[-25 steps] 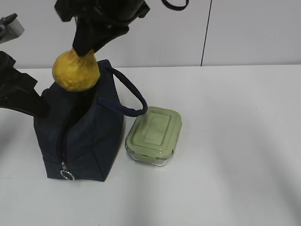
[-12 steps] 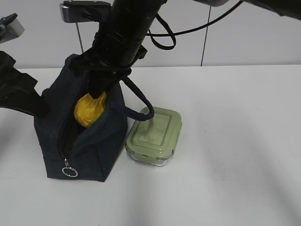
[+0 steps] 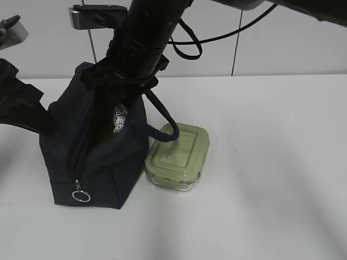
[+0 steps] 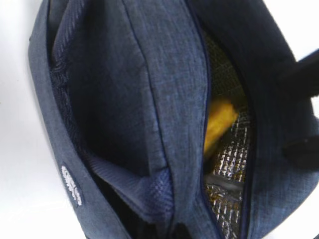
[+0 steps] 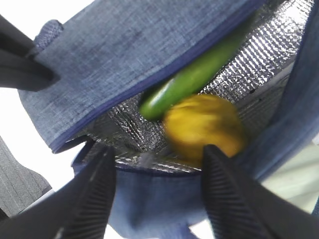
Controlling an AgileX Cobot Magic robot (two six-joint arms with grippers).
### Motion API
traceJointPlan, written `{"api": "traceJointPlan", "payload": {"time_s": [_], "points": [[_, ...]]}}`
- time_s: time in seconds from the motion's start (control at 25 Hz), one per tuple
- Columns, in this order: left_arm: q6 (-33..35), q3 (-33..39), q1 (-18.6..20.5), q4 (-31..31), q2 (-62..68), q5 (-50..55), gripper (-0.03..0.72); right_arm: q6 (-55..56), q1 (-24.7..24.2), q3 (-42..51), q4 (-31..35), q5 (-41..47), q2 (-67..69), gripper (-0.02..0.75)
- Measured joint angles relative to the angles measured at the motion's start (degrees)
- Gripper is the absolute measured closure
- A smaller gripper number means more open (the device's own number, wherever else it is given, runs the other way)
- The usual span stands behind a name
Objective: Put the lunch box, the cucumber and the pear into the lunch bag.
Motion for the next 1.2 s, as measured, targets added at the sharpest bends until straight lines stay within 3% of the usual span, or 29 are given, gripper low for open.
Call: {"api": "traceJointPlan", "payload": {"time_s": [0.2, 0.44, 0.72, 0.88, 1.2], "points": [[0.00, 0.00, 0.00, 0.00, 0.00, -0.02, 0.685, 1.25, 0.00, 0.00, -1.02, -0.20, -0.54, 0.286], [0.00, 0.00, 0.00, 0.00, 0.00, -0.02, 0.685, 5.46, 0.09, 0.00, -9.44, -0.01, -5.54, 0.335], [0.00, 0.00, 0.00, 0.23, 0.00, 0.09, 0.685, 8.00, 0.09, 3.05, -12.70, -0.01, -10.48, 0.344], [0.00, 0.00, 0.00, 0.23, 0.00, 0.23, 0.685, 8.84, 0.09, 14.75, -13.58, -5.83, -15.08, 0.346], [0.00, 0.00, 0.00, 0.23, 0.00, 0.28, 0.685, 10.57, 0.09, 49.99, -14.46, -40.50, -35.18, 0.346]]}}
